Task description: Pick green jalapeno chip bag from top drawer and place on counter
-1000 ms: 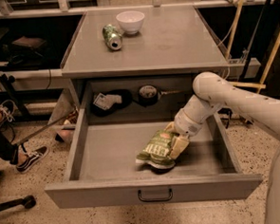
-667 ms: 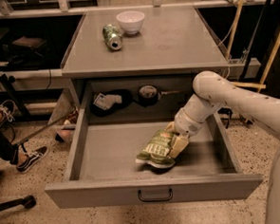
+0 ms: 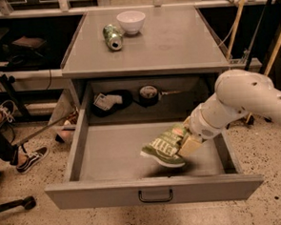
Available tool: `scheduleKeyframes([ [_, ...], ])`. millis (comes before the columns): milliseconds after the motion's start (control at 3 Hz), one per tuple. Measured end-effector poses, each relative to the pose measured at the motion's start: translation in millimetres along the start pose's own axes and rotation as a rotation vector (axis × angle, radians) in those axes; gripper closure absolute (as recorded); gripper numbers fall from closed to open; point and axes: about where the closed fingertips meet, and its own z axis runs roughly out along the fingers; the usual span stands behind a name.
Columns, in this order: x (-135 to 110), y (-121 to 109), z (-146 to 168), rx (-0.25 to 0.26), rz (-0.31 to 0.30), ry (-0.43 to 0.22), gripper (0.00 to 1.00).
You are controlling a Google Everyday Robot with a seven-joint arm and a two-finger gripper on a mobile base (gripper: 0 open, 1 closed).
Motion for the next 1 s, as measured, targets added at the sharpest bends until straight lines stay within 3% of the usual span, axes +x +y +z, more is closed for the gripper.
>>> scheduleKeyframes([
  [333,-36.0,-21.0,-84.3,0.242,0.055,0.037,1.00],
  [667,-65.7,-27.3,-138.8,0.351,0.063,0.033,1.00],
  [1000,-65.5,-26.7,-138.0,0.349,0.063,0.034,1.00],
])
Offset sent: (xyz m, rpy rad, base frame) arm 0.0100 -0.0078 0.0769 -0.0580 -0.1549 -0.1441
